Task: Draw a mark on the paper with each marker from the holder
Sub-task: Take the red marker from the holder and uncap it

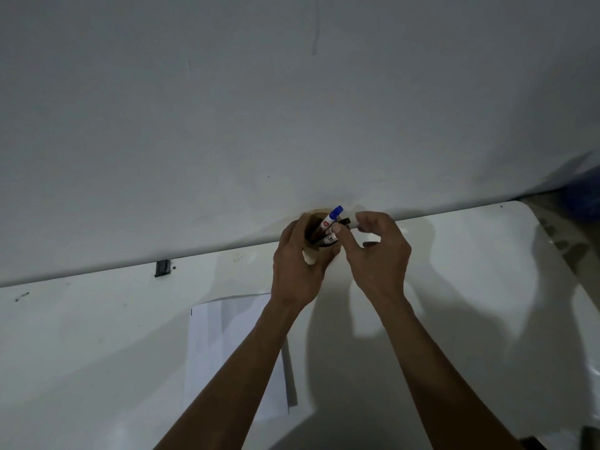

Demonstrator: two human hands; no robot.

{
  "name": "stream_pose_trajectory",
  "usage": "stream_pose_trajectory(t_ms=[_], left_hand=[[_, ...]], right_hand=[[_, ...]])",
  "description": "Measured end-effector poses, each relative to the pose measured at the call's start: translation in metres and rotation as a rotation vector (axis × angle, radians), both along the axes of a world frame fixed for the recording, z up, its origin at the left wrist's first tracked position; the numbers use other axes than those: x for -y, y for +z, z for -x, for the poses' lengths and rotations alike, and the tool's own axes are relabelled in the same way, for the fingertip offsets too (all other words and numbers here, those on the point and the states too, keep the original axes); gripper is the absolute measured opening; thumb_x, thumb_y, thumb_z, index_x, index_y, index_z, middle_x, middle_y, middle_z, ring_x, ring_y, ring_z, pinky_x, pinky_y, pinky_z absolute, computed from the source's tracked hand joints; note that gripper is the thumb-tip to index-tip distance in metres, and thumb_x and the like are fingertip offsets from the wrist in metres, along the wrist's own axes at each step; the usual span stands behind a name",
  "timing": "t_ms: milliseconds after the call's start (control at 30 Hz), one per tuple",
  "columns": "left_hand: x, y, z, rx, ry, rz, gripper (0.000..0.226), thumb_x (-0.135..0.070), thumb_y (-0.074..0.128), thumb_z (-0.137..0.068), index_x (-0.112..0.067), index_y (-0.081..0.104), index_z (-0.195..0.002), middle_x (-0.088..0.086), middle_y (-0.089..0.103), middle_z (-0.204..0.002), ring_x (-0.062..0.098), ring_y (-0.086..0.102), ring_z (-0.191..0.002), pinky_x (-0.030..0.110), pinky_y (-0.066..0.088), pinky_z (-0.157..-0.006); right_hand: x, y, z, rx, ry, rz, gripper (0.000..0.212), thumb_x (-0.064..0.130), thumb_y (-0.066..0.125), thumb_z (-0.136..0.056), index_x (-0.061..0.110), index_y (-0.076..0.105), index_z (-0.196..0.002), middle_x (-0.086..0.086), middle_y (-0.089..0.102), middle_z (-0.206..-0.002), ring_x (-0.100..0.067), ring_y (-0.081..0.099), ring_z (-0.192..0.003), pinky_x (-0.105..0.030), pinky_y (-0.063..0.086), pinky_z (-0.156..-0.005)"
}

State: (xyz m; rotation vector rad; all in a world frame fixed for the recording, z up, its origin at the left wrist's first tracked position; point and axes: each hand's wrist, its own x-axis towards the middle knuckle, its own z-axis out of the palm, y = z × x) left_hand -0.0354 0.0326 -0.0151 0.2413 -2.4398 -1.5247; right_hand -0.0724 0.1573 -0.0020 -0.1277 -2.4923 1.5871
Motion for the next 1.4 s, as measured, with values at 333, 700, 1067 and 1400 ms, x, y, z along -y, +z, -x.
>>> stream_pose_trajectory(t_ms=[333, 700, 1067, 1400], left_hand=[[0.001, -0.003, 0.001, 0.013, -0.004, 0.005, 0.057, -0.022, 0.077, -0.086, -0.022, 0.054, -0.139, -0.009, 0.060, -0.133, -0.015, 0.051, -0.116, 0.030, 0.054, -0.102], [0.019, -0.003, -0.015, 0.173, -0.011, 0.042, 0.091, -0.039, 0.085, -0.076, -0.026, 0.036, -0.151, -0.023, 0.042, -0.149, 0.007, 0.043, -0.137, 0.046, 0.050, -0.107], [0.081, 0.036, -0.105, 0.283, 0.225, -0.146, 0.038, -0.039, 0.066, -0.094, -0.029, 0.063, -0.130, -0.011, 0.064, -0.133, 0.003, 0.059, -0.119, 0.005, 0.044, -0.073], [0.139, 0.066, -0.167, 0.266, 0.111, -0.236, 0.016, -0.026, 0.066, -0.095, -0.023, 0.079, -0.086, -0.014, 0.078, -0.086, 0.000, 0.068, -0.079, 0.011, 0.051, -0.071]], right_hand=[[0.000, -0.001, -0.001, -0.025, -0.006, -0.008, 0.013, 0.024, 0.080, -0.087, 0.012, 0.075, -0.086, 0.005, 0.072, -0.082, 0.002, 0.064, -0.078, -0.005, 0.043, -0.076], [-0.015, 0.091, -0.010, -0.292, -0.108, 0.338, 0.013, 0.028, 0.055, -0.104, 0.020, 0.049, -0.095, -0.001, 0.071, -0.085, -0.017, 0.075, -0.087, -0.038, 0.058, -0.079], [0.044, 0.054, -0.085, 0.293, 0.322, 0.246, 0.026, 0.025, 0.090, -0.074, 0.023, 0.069, -0.090, 0.004, 0.077, -0.088, -0.016, 0.069, -0.071, -0.033, 0.058, -0.068], [0.104, 0.053, -0.142, 0.361, 0.566, 0.014, 0.032, 0.020, 0.093, -0.070, 0.023, 0.073, -0.094, 0.010, 0.073, -0.081, -0.005, 0.067, -0.065, -0.012, 0.052, -0.062]])
